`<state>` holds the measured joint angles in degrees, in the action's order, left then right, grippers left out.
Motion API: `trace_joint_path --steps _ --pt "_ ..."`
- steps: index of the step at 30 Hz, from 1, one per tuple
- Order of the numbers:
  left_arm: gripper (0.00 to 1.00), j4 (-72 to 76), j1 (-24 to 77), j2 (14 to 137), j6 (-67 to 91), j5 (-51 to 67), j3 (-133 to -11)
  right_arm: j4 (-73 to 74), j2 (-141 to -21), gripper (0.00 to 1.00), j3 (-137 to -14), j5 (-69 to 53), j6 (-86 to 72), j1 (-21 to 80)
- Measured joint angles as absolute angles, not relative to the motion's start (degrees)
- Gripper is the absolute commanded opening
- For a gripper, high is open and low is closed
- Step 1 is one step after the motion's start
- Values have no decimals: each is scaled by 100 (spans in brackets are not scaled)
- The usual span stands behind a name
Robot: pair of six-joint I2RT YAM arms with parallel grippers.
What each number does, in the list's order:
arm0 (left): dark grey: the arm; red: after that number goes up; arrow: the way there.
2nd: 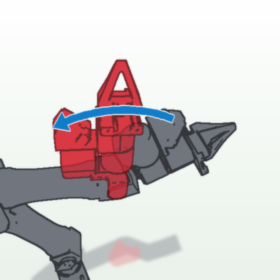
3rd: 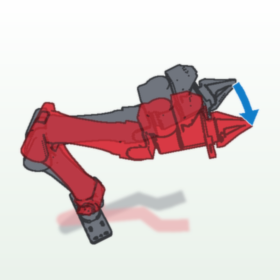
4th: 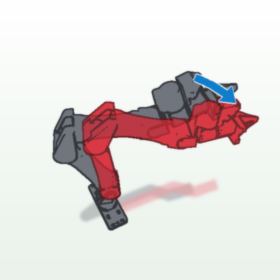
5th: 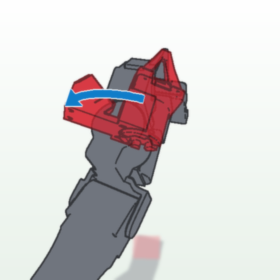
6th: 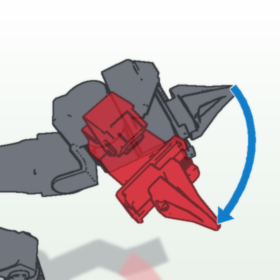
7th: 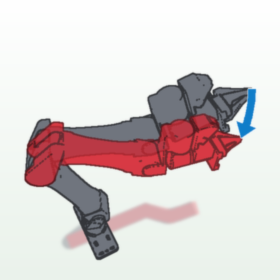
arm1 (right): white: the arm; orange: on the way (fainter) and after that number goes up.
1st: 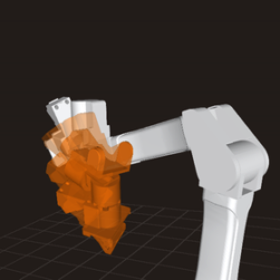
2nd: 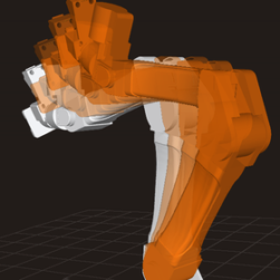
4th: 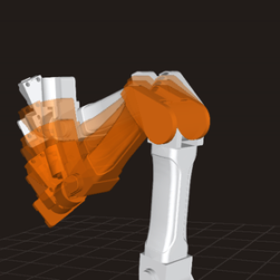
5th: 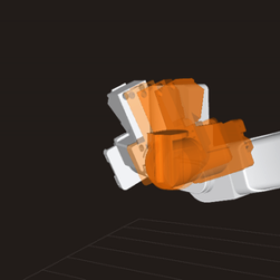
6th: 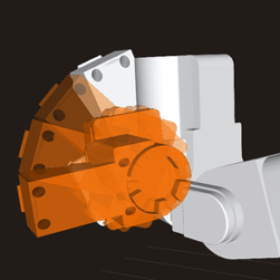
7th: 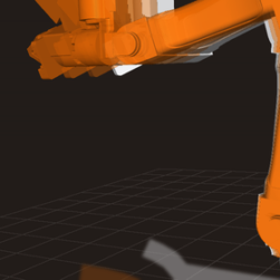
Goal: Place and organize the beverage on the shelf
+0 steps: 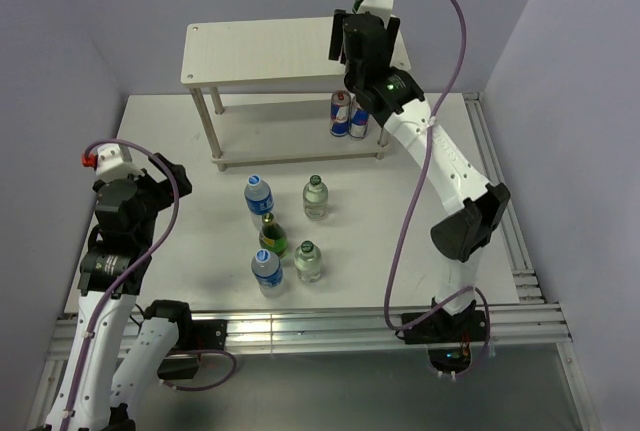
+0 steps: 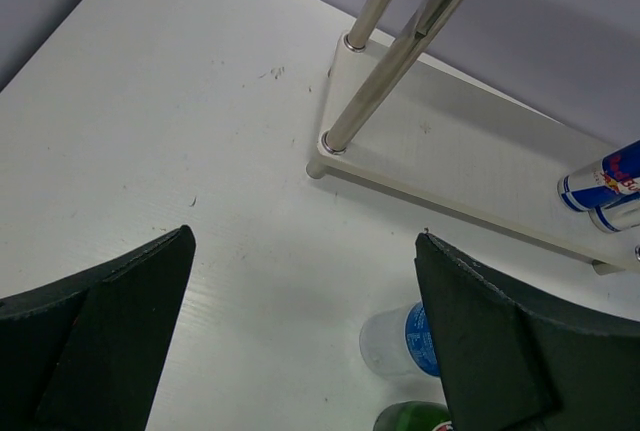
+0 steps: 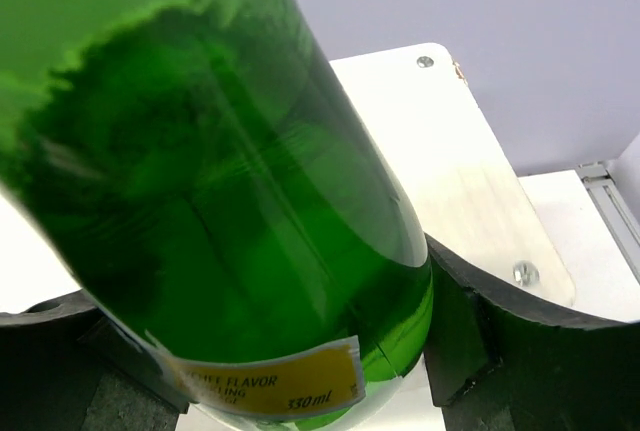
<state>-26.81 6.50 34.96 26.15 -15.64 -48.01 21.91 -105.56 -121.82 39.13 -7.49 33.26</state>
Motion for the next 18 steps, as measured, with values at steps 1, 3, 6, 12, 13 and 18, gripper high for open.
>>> trace_joint_path --steps 1,3,6,12,13,18 --pt "99 -2679 644 3496 2615 -1562 -4801 2263 -10672 0 -12302 3833 -751 3234" --pt "99 -2681 637 3496 2615 -1546 -4801 2414 -10820 0 -12462 3743 -757 3085" --pt "99 -2681 635 3496 2615 -1529 -4799 2547 -10938 0 -12617 3599 -777 2877" --pt "99 -2681 585 3496 2615 -1514 -4799 2582 -11024 0 -12720 3474 -810 2602" --pt "99 -2681 578 3494 2615 -1505 -4799 2582 -11032 0 -12722 3463 -827 2574" --pt "99 -2681 563 3470 2615 -1490 -4799 2580 -11102 0 -12722 3428 -858 2528"
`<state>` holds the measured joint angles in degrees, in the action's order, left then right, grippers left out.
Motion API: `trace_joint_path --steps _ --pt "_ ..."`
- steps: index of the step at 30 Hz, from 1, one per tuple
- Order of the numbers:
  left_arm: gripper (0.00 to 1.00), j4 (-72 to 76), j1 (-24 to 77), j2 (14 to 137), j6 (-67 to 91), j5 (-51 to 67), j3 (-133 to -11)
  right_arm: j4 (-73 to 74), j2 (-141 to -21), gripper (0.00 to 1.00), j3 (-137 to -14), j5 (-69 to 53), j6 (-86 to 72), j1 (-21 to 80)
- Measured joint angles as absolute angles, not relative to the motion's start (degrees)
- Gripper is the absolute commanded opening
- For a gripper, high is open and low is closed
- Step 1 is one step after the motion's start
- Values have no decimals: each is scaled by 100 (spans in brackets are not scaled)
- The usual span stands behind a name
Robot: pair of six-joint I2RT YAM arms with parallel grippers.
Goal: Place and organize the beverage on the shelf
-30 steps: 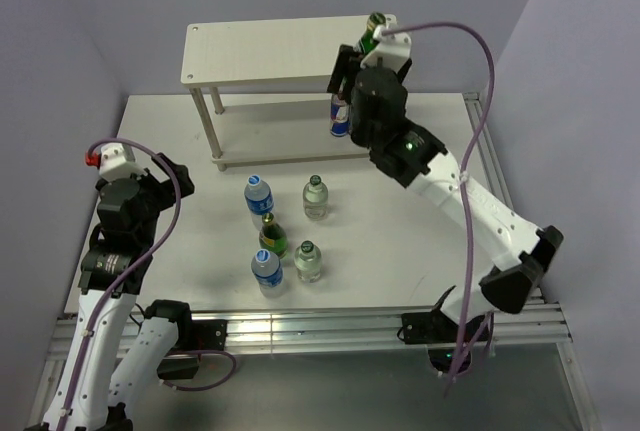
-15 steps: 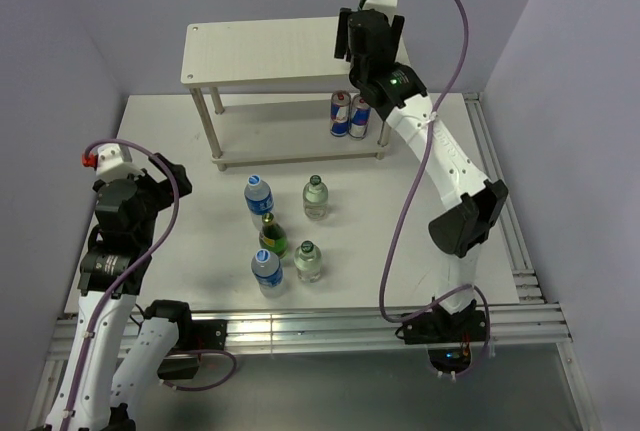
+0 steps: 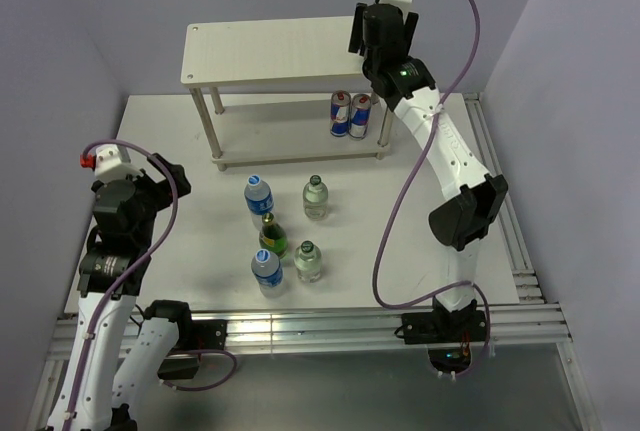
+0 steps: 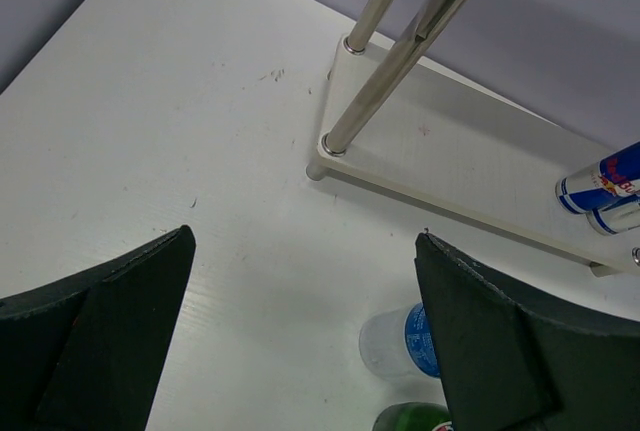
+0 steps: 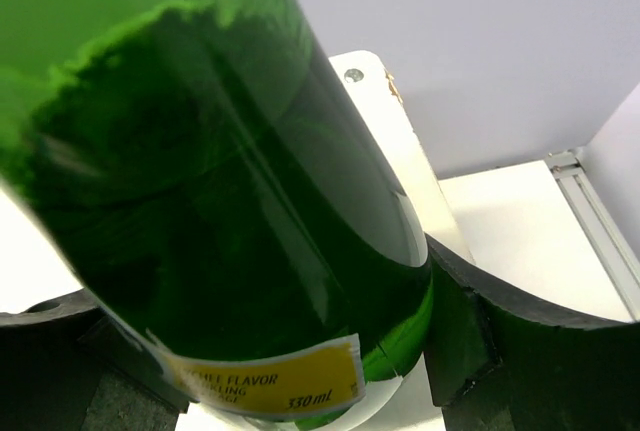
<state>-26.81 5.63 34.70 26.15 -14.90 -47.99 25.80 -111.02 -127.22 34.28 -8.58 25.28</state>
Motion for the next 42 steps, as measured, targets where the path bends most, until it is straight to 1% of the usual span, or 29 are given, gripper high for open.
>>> trace_joint_path --steps 7,8,9,10,11,12,13,16,21,22,28,37,42 --pt "99 -2679 558 3428 2615 -1487 -4799 2298 -11227 0 -12722 3420 -893 2508" --pt "99 -2681 556 3430 2615 -1487 -4799 2268 -11240 3 -12722 3424 -893 2508" --pt "99 -2681 554 3430 2615 -1487 -4799 2235 -11251 9 -12722 3428 -893 2508" --pt "99 -2681 554 3430 2615 -1490 -4799 2198 -11264 26 -12722 3441 -893 2508" --pt "99 -2681 552 3428 2615 -1487 -4799 2165 -11273 36 -12717 3446 -893 2508" --pt "99 -2679 552 3426 2615 -1487 -4799 2141 -11275 50 -12709 3450 -893 2508" --pt "99 -2681 550 3426 2615 -1490 -4799 2110 -11275 66 -12693 3454 -895 2508" --pt "99 -2681 543 3422 2615 -1490 -4799 1970 -11275 85 -12617 3498 -910 2506" --pt "99 -2681 543 3420 2615 -1490 -4799 1723 -11273 93 -12591 3540 -915 2499" --pt "99 -2681 543 3420 2615 -1490 -4799 1688 -11273 100 -12591 3546 -915 2497" --pt "99 -2679 539 3385 2615 -1492 -4799 1614 -11249 100 -12534 3553 -926 2497" --pt "99 -2681 493 3367 2615 -1492 -4799 1632 -10803 100 -11985 3378 -954 2534" --pt "99 -2681 464 3345 2615 -1503 -4799 1682 -10409 100 -11955 2930 -954 2591"
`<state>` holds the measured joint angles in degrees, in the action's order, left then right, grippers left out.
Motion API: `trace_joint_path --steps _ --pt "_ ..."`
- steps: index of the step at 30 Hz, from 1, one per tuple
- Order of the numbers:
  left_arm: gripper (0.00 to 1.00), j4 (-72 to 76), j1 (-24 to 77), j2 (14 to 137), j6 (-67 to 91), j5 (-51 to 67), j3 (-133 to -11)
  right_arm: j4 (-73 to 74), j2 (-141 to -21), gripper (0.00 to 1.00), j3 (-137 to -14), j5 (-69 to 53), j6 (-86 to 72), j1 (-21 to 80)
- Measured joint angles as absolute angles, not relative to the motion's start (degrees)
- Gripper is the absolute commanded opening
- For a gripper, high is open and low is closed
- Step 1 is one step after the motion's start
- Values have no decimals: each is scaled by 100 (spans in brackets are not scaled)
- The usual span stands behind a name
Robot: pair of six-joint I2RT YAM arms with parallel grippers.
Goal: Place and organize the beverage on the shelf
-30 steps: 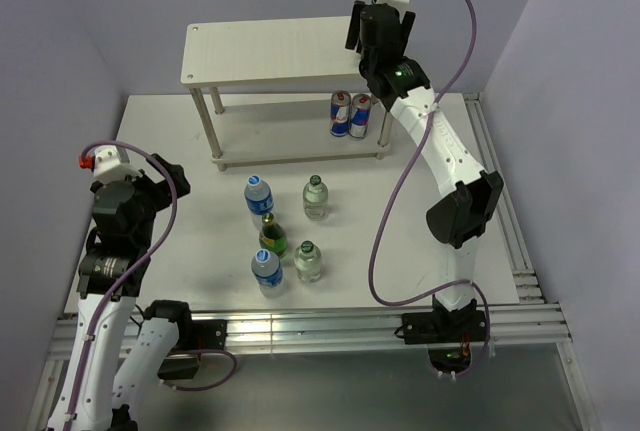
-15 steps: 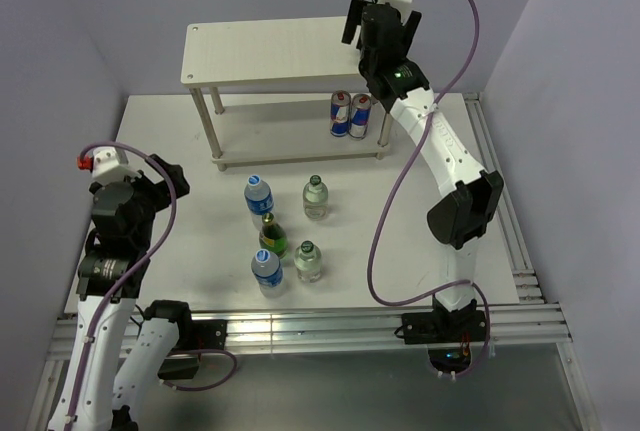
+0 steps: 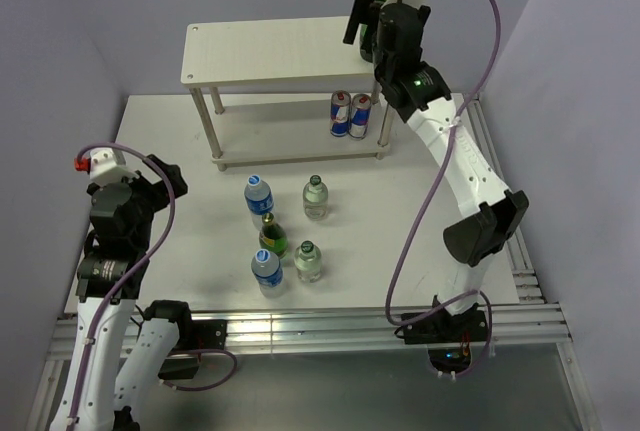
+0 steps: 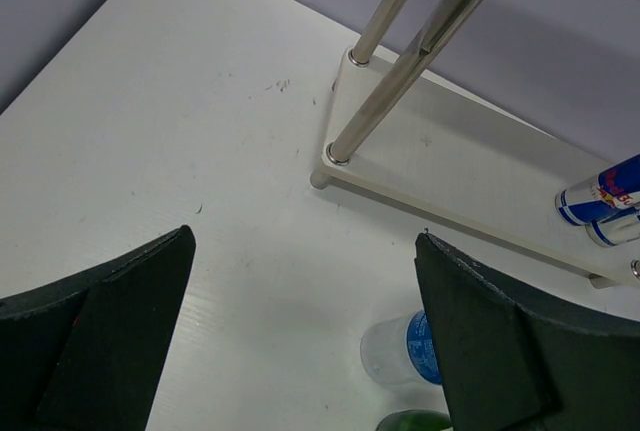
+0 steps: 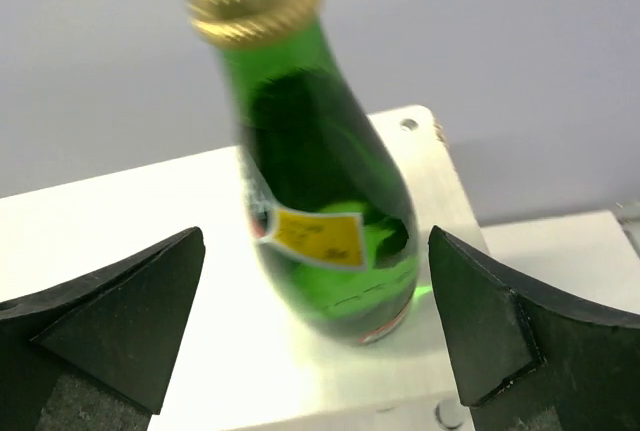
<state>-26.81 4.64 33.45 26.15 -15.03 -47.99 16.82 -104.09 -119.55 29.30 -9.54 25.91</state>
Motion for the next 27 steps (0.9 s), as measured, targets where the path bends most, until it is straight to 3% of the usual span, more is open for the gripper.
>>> trace_joint_path --steps 7,12,20,27 --pt "98 -2681 416 3295 2615 -1538 -4799 1868 -9548 100 -11434 2364 -1109 2722" --pt "99 -2543 403 3138 2606 -1160 -4713 1898 -8274 100 -9974 2427 -1354 3159" --pt "99 -2635 652 2958 2853 -283 -4700 1761 -5728 100 -7129 3074 -1806 4934" --pt "99 -3118 834 2696 3015 -71 -4945 1929 -5137 100 -6025 3489 -2329 5376"
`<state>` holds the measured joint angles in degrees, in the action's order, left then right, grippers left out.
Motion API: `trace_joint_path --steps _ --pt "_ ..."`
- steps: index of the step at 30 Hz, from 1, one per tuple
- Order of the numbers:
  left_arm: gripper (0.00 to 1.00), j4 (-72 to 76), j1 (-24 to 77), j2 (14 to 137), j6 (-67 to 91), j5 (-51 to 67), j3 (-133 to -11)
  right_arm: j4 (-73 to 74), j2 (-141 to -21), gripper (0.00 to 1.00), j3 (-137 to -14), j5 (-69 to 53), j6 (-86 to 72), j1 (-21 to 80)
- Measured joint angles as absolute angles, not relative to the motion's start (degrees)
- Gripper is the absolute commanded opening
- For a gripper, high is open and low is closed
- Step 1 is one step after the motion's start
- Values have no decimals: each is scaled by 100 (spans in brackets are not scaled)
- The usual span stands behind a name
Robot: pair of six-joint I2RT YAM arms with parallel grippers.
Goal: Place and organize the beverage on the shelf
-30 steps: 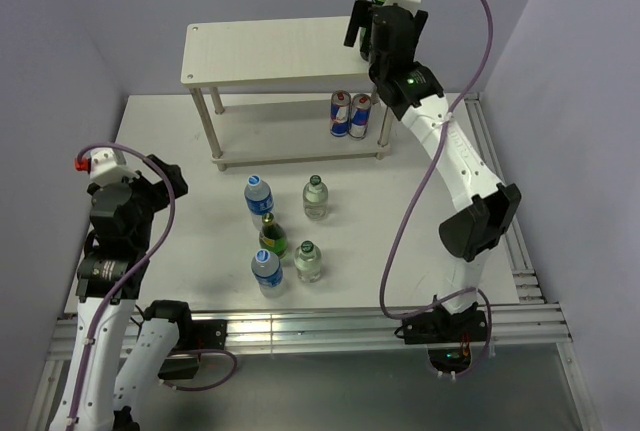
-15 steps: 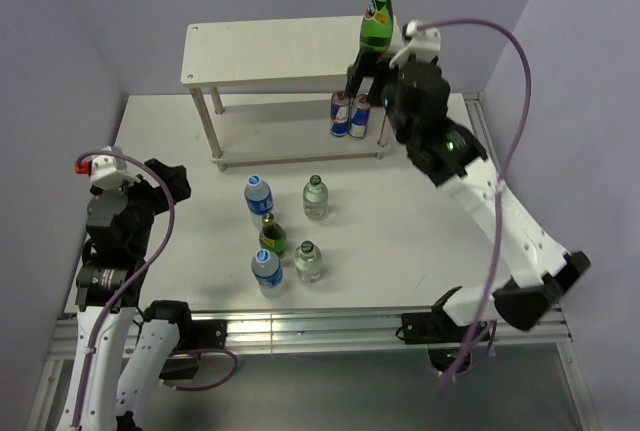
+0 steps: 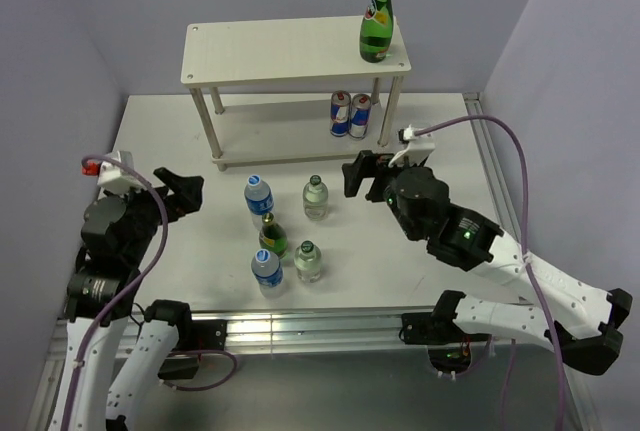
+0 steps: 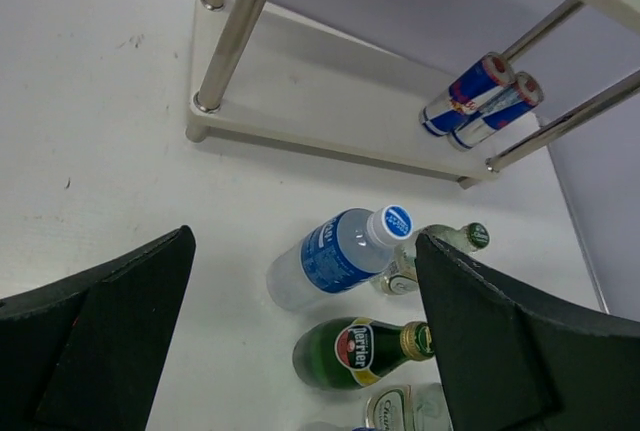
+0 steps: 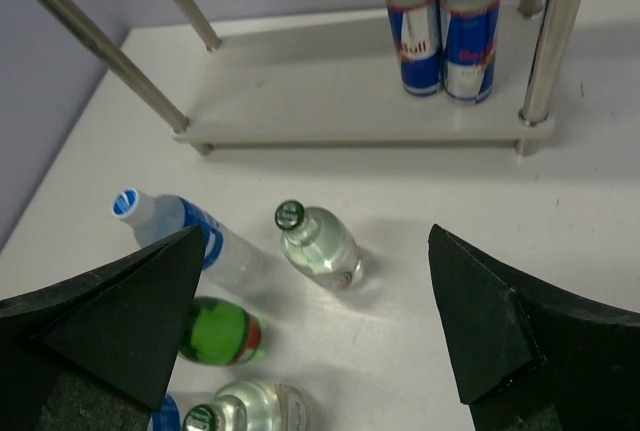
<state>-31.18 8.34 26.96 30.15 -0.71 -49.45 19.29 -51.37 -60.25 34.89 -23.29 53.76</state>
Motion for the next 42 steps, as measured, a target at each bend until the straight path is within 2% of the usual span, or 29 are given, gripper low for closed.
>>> trace_joint_path --steps 4,7,13,19,24,30,38,42 --pt "99 -3288 1022 3404 2939 -548 -5238 2032 -5247 100 -5763 3575 -2491 5522" --pt "99 -3411 1732 4047 2860 -1745 -5542 2110 -5242 100 -5710 3645 -2552 5568" --pt "99 -4095 4462 5321 3566 -4792 -6287 2112 -4915 100 -5564 3844 -2574 5575" --pt "99 -5450 6877 5026 5710 -6226 -6298 2191 -4456 100 -5236 3931 -2593 5575" --pt "99 -6910 8468 5516 7937 -6818 -6436 2226 -4198 100 -4910 3968 -2613 5575" --pt "99 -7356 9751 6766 9321 -6947 -6514 2296 -4112 100 -4646 3968 -2676 5575" --pt "99 -7655 10184 6840 10383 -7234 -6259 2381 -3929 100 -4416 3970 -2722 5575" --pt "99 -7741 10224 7081 10735 -7015 -6029 2392 -3857 100 -4362 3970 -2722 5575"
